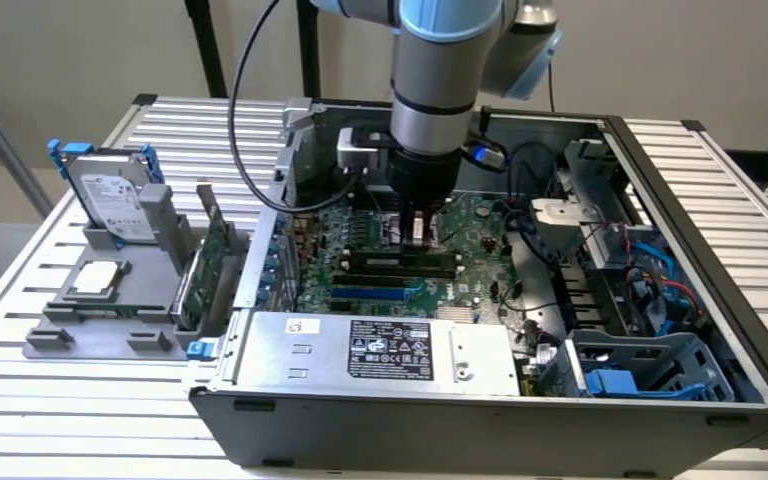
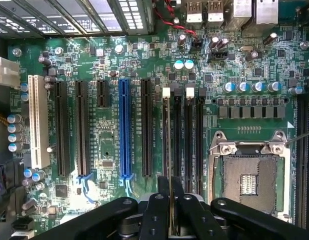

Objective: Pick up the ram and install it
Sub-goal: 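Press down the ram until it locks into place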

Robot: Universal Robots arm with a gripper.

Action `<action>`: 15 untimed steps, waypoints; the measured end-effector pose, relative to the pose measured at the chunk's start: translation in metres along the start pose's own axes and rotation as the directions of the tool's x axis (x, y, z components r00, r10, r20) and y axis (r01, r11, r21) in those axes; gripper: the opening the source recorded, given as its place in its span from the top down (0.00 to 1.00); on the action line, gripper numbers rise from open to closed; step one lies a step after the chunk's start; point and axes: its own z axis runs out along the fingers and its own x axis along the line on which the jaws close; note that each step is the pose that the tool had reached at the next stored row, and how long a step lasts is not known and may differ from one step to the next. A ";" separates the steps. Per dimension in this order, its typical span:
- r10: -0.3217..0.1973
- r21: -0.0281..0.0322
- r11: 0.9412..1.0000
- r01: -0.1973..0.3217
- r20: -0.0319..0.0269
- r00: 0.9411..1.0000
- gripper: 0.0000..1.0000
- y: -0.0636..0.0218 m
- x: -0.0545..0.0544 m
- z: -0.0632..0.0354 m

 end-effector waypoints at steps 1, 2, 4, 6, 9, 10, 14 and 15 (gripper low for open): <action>0.000 0.000 1.000 0.000 0.000 1.000 1.00 0.0001 0.000 0.0006; 0.000 0.000 1.000 0.000 -0.001 1.000 1.00 0.0001 0.000 0.0012; 0.000 0.000 1.000 0.000 -0.001 1.000 1.00 0.0001 0.000 0.0025; 0.000 0.000 1.000 0.000 -0.001 1.000 1.00 0.0001 0.000 0.0034; 0.000 0.000 1.000 0.000 -0.002 1.000 0.00 0.0003 0.000 0.0036; 0.000 0.000 1.000 0.000 -0.001 1.000 0.00 0.0002 0.000 0.0035; 0.000 0.000 1.000 0.000 -0.001 1.000 0.00 0.0003 0.000 -0.0023; 0.000 0.000 1.000 0.000 -0.001 1.000 0.00 0.0003 0.000 -0.0052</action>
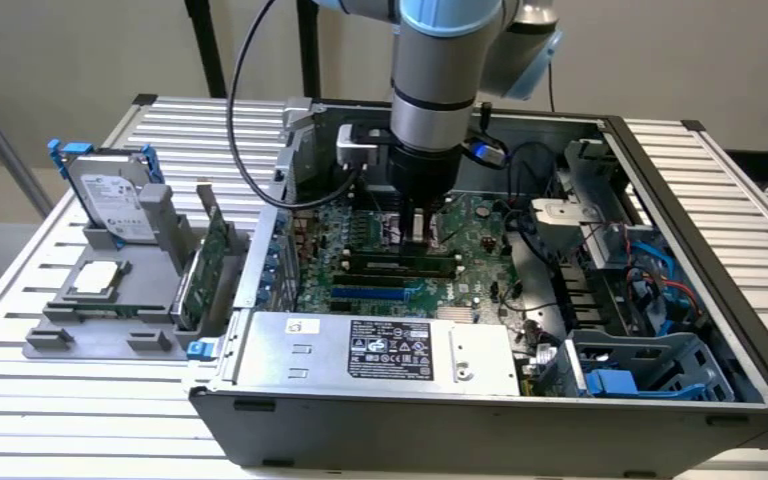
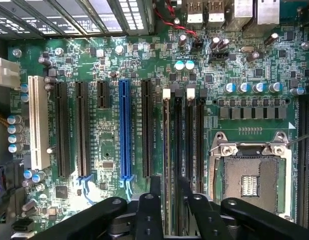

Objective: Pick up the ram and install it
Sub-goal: 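Press down the ram until it locks into place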

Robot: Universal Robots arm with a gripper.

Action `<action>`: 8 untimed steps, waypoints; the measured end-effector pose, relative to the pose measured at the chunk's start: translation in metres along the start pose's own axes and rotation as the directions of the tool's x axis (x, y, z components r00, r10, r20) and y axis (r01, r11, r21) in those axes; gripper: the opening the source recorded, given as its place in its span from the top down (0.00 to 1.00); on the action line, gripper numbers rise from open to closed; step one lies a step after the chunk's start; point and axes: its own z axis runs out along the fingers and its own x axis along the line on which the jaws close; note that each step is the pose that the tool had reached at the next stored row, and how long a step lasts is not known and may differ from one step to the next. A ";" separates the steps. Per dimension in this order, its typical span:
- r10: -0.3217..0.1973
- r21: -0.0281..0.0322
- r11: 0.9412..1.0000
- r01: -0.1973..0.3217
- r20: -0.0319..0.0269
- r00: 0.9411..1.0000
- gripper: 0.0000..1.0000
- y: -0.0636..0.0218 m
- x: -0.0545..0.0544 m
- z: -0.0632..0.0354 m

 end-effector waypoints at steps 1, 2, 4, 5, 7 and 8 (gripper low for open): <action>0.000 0.000 1.000 0.000 0.000 1.000 0.00 0.0000 0.000 -0.0032; 0.000 0.000 1.000 0.000 0.001 1.000 0.00 0.0001 0.000 -0.0065; 0.000 0.000 1.000 0.000 0.001 1.000 0.00 0.0002 0.001 -0.0127; 0.000 0.000 1.000 0.000 0.002 1.000 0.00 0.0003 0.001 -0.0157; 0.000 0.000 1.000 0.000 0.002 1.000 1.00 0.0003 0.001 -0.0202; 0.000 0.000 1.000 0.000 0.002 1.000 1.00 0.0003 0.001 -0.0212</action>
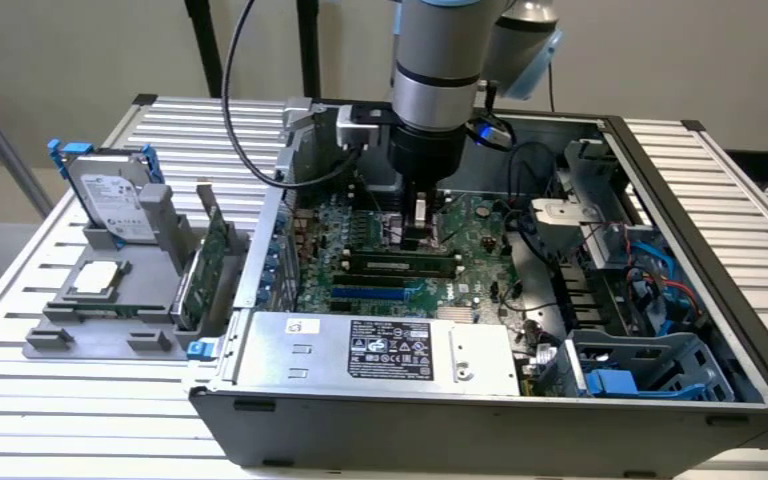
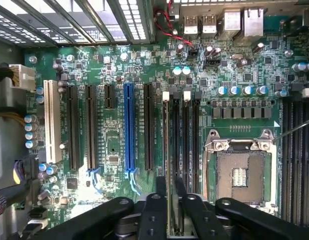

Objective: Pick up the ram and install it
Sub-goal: 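Press down the ram until it locks into place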

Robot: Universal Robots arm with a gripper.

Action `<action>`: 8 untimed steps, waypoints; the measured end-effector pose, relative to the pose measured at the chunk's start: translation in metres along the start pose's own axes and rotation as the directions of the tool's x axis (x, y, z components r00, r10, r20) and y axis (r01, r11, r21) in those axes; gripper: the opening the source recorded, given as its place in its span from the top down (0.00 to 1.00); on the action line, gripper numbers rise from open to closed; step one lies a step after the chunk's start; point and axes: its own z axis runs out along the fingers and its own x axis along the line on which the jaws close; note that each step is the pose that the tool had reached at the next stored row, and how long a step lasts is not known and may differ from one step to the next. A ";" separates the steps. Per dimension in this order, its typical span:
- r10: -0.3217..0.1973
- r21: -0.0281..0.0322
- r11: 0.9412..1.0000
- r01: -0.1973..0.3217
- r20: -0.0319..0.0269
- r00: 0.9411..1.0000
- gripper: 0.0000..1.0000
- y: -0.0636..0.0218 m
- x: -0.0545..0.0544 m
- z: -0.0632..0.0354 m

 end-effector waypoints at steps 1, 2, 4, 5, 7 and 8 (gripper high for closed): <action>0.000 0.000 1.000 0.000 0.000 1.000 1.00 0.0000 0.000 -0.0001; 0.000 0.000 1.000 0.000 0.000 1.000 1.00 0.0000 0.000 -0.0001; 0.000 0.000 1.000 0.000 0.000 1.000 1.00 0.0000 0.000 -0.0002; 0.000 0.000 1.000 0.000 0.000 1.000 1.00 0.0000 0.000 -0.0002; 0.000 0.000 1.000 0.000 0.000 1.000 1.00 0.0000 0.000 -0.0001; 0.000 0.000 1.000 0.000 0.000 1.000 1.00 0.0000 0.000 -0.0001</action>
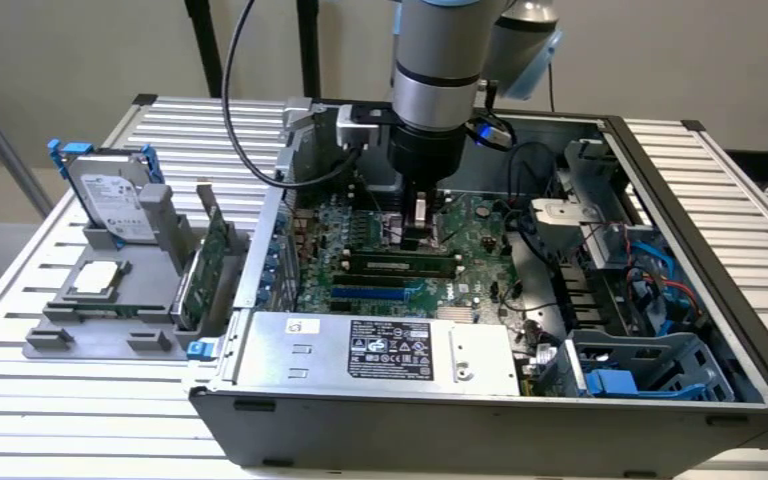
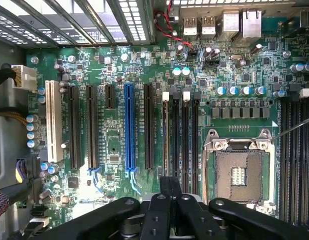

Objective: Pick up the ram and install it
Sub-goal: 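Press down the ram until it locks into place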

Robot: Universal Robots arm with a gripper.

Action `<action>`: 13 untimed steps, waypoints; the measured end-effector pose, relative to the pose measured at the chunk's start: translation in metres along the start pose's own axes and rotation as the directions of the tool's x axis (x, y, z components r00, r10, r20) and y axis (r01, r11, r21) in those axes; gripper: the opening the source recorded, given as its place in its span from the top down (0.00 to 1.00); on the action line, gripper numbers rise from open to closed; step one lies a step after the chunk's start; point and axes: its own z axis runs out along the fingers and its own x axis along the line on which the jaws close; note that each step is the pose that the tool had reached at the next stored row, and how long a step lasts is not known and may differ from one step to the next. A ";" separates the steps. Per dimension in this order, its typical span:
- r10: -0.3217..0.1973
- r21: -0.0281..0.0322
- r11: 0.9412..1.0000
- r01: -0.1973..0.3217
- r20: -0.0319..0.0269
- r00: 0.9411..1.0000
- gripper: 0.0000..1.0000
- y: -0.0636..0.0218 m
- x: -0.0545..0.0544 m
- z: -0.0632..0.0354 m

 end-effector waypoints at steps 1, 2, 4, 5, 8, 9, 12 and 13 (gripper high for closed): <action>0.000 0.000 1.000 0.000 0.000 1.000 1.00 0.0000 0.000 0.0000; 0.000 0.000 1.000 0.000 0.000 1.000 1.00 0.0000 0.000 0.0000; 0.000 0.000 1.000 0.000 0.000 1.000 1.00 0.0000 0.000 0.0000; 0.000 0.000 1.000 0.000 0.000 1.000 1.00 0.0000 0.000 0.0000; 0.000 0.001 1.000 0.000 0.000 1.000 1.00 0.0000 0.000 0.0002; 0.000 0.004 1.000 0.000 0.000 1.000 1.00 0.0000 0.000 0.0007; 0.001 0.016 1.000 -0.001 0.002 1.000 1.00 0.0021 0.000 0.0032; 0.001 0.017 1.000 -0.001 0.002 1.000 1.00 0.0033 0.000 0.0041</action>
